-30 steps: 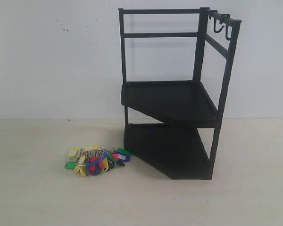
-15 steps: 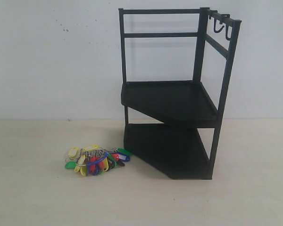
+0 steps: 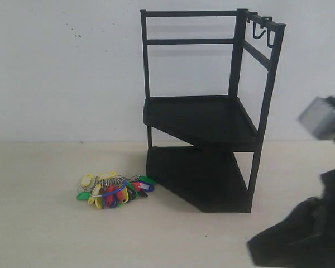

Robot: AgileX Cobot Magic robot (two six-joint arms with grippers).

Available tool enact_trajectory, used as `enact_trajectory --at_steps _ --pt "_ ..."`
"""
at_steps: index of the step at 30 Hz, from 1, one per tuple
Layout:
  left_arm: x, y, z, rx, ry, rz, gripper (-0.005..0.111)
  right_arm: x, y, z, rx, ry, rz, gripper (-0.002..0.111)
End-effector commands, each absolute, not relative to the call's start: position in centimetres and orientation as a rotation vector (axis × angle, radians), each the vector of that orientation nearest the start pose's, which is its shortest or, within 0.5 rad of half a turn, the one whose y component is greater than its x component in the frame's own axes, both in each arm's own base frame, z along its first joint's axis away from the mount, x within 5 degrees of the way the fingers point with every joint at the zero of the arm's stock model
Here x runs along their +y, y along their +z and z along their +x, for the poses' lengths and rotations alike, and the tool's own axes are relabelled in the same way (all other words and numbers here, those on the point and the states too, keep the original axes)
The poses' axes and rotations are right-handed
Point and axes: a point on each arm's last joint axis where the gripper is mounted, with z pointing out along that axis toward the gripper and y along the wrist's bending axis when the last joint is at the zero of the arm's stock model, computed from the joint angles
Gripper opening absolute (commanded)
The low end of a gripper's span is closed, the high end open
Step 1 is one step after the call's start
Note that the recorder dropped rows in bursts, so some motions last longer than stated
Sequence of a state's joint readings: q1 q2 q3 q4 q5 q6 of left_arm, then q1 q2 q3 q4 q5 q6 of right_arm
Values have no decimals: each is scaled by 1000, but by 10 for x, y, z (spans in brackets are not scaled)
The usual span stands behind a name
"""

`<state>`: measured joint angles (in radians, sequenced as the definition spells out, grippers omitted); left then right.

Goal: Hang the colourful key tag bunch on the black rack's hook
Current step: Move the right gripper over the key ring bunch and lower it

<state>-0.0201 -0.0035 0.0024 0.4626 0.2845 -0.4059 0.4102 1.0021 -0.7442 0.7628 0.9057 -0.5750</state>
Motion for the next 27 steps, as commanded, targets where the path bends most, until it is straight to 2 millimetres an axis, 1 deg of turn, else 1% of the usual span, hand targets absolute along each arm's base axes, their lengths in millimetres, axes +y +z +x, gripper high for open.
enact_trajectory --at_steps 1,3,5,7,11,15,16,18,20,23,27 --pt "10 190 55 1736 118 -42 4 158 278 166 2325 945 -948 0" --pt "10 190 55 1736 118 -42 4 175 267 179 2330 913 -996 0" --pt "10 190 55 1736 118 -42 4 194 258 194 2297 845 -1098 0" --pt "10 190 55 1736 118 -42 4 211 254 209 2276 791 -1157 0" --pt "10 190 55 1736 118 -42 4 238 242 247 2314 787 -1136 0" --pt "10 190 55 1736 118 -42 4 264 234 277 2320 813 -1158 0" --pt "10 190 55 1736 118 -42 4 270 235 285 2305 813 -1155 0" --pt "10 190 55 1736 118 -42 4 284 231 299 2284 808 -1152 0" --pt "10 190 55 1736 118 -42 4 296 227 311 2256 788 -1169 0" --pt "10 190 55 1736 118 -42 4 313 219 330 2215 710 -1228 0" --pt "10 190 55 1736 118 -42 4 326 211 358 2246 632 -1156 0"
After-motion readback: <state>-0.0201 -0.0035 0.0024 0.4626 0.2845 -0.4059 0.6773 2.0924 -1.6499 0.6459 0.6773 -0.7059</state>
